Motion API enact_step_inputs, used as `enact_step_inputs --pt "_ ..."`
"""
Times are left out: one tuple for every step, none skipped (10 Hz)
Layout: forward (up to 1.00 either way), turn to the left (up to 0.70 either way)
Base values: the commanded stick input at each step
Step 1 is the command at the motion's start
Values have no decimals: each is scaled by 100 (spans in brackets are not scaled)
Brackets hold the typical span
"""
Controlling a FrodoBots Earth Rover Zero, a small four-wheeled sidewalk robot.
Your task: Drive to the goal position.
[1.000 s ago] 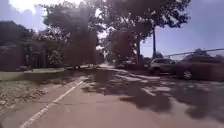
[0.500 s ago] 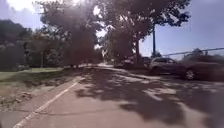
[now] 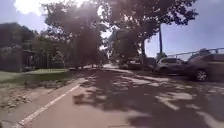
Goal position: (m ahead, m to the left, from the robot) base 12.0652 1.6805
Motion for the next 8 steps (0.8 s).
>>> enact_step_inputs --pt "70 0" --pt "70 0" --pt "70 0" --pt "70 0" --pt "70 0" --pt "70 0" --pt "70 0" --pt "70 0"
